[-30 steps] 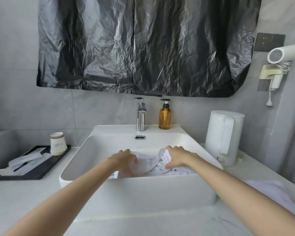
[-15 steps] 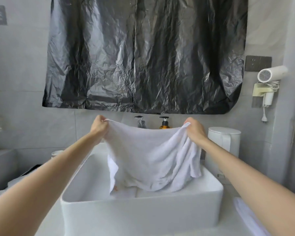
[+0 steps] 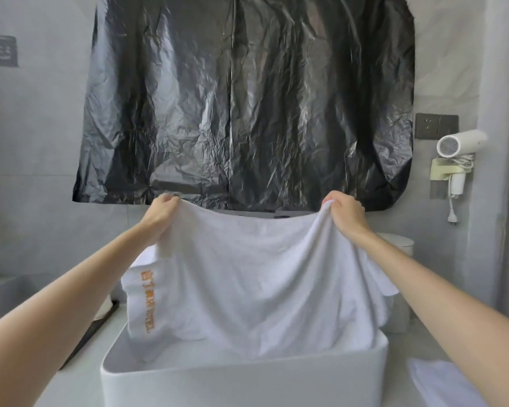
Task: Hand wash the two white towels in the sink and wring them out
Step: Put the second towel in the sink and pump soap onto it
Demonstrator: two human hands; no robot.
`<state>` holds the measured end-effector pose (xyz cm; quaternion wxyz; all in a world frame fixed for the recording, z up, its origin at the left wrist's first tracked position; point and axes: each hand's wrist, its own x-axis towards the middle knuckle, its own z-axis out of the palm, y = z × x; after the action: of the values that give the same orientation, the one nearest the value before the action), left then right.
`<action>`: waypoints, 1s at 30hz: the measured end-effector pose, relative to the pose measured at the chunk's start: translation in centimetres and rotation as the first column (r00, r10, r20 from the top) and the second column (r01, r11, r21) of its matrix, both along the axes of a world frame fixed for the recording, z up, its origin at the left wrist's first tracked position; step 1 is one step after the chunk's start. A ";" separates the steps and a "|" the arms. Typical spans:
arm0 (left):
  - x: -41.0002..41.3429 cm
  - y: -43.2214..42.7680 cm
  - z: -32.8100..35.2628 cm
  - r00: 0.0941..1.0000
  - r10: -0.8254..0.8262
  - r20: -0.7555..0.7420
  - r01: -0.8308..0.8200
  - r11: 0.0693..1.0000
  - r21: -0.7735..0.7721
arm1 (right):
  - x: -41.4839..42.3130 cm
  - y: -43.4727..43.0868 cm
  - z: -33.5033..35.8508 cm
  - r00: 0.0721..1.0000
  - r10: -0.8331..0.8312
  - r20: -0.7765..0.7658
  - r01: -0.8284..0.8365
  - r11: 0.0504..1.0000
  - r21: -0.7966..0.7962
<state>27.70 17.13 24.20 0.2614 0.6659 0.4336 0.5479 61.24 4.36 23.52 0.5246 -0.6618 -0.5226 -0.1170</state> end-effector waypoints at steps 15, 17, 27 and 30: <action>4.6 4.0 -12.1 0.957 -0.232 -0.173 0.173 0.938 -0.302 | 2.1 8.0 -11.7 0.955 0.149 0.258 0.076 0.716 -0.694; 5.3 5.0 -13.1 0.961 -0.263 -0.087 0.210 0.897 -0.388 | 1.7 9.0 -11.6 0.973 0.211 0.091 -0.094 0.726 -0.681; 7.9 8.2 -15.0 0.942 -0.289 0.168 0.334 0.818 -0.469 | 0.3 18.8 -11.8 0.960 0.085 -0.266 -0.151 0.960 -0.235; 8.1 8.7 -15.3 0.940 -0.290 0.179 0.341 0.821 -0.459 | 0.3 21.4 -12.3 0.952 0.056 -0.302 -0.113 0.978 -0.177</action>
<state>35.77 25.81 8.85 0.5279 0.6132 0.4264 0.4044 61.59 25.74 11.20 0.5349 -0.6963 -0.4752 0.0565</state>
